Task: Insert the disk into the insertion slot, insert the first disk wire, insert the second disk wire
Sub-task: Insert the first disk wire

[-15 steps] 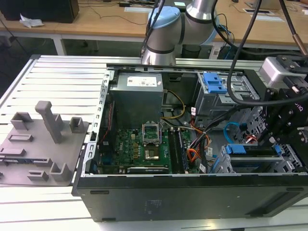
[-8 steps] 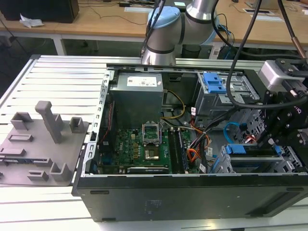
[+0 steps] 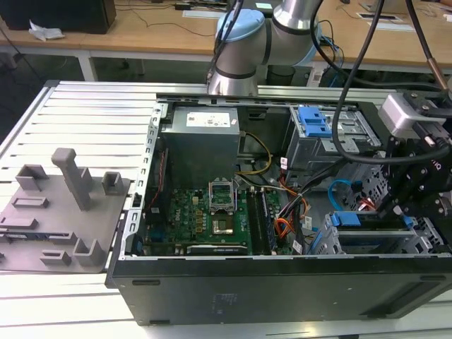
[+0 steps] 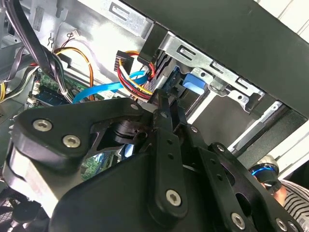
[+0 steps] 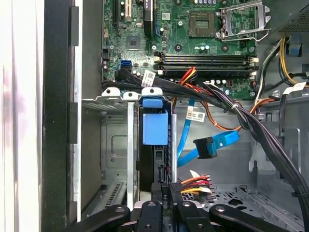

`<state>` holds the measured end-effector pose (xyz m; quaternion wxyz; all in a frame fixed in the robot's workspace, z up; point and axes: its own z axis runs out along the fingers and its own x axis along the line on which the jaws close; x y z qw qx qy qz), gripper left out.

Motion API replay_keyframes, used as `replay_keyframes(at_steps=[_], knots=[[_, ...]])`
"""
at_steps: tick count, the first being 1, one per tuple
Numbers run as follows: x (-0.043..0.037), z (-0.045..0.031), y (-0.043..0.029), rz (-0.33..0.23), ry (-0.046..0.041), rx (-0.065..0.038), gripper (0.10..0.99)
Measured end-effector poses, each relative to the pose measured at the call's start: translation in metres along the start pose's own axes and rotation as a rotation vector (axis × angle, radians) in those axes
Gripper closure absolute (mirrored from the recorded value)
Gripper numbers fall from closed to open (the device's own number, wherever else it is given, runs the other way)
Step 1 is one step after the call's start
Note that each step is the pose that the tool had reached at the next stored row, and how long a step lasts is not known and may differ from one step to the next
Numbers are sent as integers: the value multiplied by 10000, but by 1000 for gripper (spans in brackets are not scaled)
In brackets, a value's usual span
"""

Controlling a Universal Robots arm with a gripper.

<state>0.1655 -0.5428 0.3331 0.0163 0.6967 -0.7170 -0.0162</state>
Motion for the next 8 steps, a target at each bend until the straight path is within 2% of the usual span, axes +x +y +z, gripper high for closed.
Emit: replay_keyframes(at_steps=[4, 6, 8], knots=[[0, 13, -1, 0, -19, -2, 894], [0, 7, -2, -1, -5, 0, 773], [0, -25, 0, 0, -7, 0, 773]])
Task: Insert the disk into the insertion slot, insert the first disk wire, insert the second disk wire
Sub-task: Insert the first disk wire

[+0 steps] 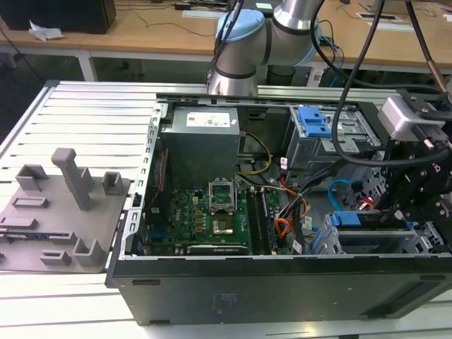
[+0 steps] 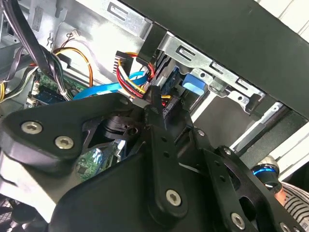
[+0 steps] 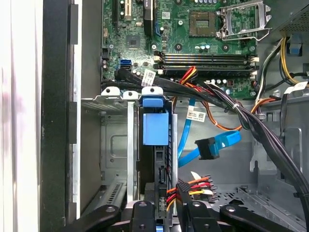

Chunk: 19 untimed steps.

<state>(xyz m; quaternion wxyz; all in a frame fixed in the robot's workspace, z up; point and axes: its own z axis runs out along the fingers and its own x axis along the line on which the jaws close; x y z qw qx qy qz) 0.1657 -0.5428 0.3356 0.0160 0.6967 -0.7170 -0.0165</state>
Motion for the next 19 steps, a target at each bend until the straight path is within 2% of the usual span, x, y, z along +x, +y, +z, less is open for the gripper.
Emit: replay_keyframes(at_steps=[15, 19], knots=[[0, -337, 15, 0, 1, 0, 773], [0, -350, 16, 0, 2, 0, 773]])
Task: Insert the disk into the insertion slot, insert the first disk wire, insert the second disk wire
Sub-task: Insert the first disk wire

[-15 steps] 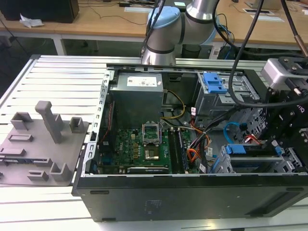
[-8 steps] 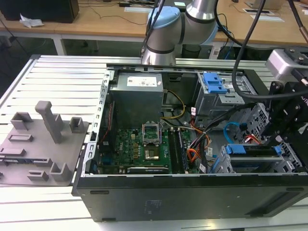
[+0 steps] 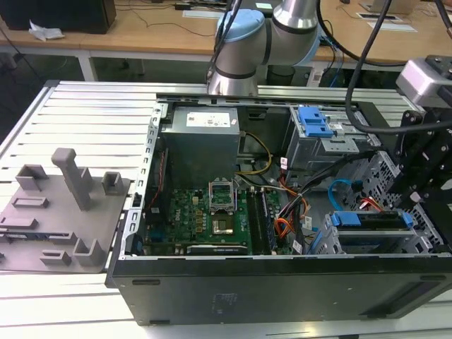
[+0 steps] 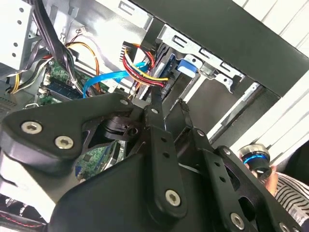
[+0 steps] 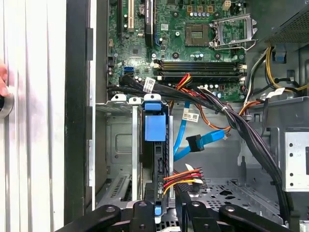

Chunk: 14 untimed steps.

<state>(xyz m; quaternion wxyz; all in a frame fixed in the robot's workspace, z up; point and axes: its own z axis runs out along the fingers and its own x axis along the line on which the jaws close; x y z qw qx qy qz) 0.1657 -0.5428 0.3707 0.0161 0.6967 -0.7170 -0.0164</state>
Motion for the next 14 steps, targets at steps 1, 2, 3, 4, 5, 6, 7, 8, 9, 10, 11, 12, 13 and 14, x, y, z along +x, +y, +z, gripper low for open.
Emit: replay_keyframes(at_steps=[1, 2, 3, 4, 5, 6, 7, 8, 9, 10, 11, 12, 13, 14], knots=[[0, 0, 0, 0, -1, 0, 773], [0, -1, 0, 0, -1, 0, 773], [0, -3, 0, 0, 0, 0, 788], [0, -4, 0, 1, -1, 0, 855], [0, -7, 0, 0, 0, 0, 976], [0, -7, 0, 0, 0, 0, 980], [0, -8, 0, 0, 0, 0, 980], [0, -10, 1, 0, 0, 0, 980], [0, -11, 1, 0, -1, 0, 980], [0, -12, 1, 1, 0, 0, 980], [0, -12, 1, 0, 0, 0, 980], [0, -12, 2, -1, 2, 0, 980], [0, -10, 8, -1, 1, 0, 980], [0, -5, 27, 1, 2, 0, 980]])
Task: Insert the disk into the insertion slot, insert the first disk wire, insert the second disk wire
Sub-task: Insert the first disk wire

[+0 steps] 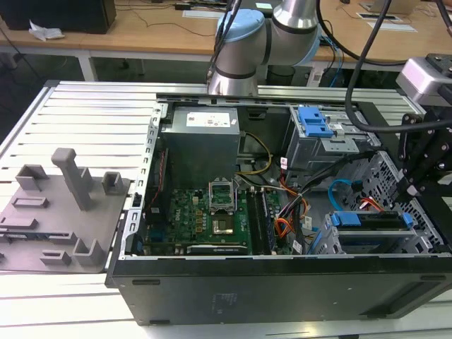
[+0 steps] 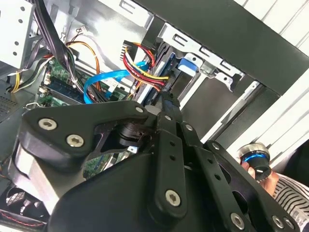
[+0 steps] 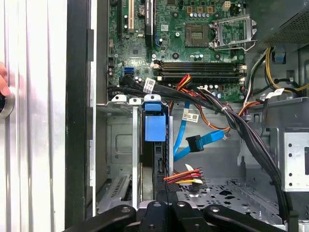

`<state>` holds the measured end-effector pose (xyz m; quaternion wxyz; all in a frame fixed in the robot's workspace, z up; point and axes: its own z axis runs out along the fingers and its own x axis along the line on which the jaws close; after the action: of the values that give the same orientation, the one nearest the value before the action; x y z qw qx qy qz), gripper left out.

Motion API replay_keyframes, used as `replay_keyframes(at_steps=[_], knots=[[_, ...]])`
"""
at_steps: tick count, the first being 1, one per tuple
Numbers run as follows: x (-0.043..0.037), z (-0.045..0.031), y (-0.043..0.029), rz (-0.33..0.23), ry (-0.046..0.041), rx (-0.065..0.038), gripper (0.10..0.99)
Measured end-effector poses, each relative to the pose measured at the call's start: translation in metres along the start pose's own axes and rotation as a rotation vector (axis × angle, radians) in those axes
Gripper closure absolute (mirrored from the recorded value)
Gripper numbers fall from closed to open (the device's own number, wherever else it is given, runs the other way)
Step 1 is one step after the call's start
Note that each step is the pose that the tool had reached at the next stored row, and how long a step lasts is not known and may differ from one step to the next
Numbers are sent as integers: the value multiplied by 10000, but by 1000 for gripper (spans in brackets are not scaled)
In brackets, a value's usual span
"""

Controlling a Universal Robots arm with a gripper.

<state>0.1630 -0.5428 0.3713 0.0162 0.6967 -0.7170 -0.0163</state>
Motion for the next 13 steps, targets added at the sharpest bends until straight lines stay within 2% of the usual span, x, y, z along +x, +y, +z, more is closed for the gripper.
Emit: replay_keyframes(at_steps=[3, 4, 7, 13], knots=[[2, 14, 61, 0, -2, 0, 980], [4, 27, 123, -1, -2, 0, 980], [6, 59, 187, 0, -4, 0, 980], [7, 109, 239, -1, -1, 0, 980]])
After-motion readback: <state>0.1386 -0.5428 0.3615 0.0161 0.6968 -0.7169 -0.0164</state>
